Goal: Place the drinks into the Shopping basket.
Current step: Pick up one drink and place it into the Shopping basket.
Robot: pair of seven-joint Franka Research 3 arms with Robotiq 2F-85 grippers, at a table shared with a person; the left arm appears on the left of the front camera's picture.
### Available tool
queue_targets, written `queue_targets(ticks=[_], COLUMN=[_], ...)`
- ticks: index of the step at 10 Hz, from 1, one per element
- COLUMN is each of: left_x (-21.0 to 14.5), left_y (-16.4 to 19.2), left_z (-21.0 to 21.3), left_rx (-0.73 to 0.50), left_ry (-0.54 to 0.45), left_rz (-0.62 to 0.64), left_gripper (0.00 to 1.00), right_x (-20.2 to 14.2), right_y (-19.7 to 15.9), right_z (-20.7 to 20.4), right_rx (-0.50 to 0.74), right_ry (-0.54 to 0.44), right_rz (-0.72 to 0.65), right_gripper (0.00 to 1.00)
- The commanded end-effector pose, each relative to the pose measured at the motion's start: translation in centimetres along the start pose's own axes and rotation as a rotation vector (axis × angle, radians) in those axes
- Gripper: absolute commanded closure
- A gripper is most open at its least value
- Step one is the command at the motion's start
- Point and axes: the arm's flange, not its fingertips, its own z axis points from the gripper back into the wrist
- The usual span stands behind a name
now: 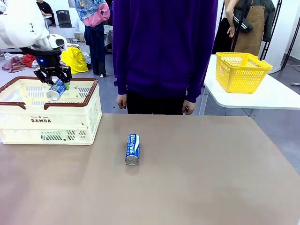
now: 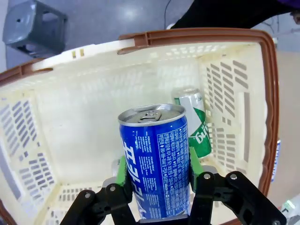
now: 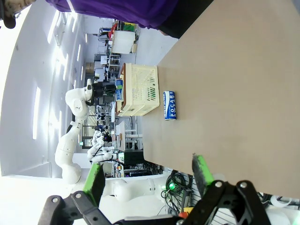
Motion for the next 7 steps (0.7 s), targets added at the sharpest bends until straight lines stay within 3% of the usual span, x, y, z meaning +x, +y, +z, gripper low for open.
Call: queue_targets(ticks=[1,7], left_x=[-0.5,-0.5], left_y=[0.8,1.2], left_z=[-0.9,-6.5], left_rx=[-0.036,-0.035], left_ry=[0.038,0.184], left_rz=[0.001,-0.003], left_gripper=[1.00,1.00], right_x=[0.2,0.2], right_y=[0.0,0.0], right_z=[-0.1,-0.1], right_rx=[0.026,0.026], right_ry=[-0.009,-0.009], right_rz=[0.028,0.028], right_gripper=[0.00,0.00])
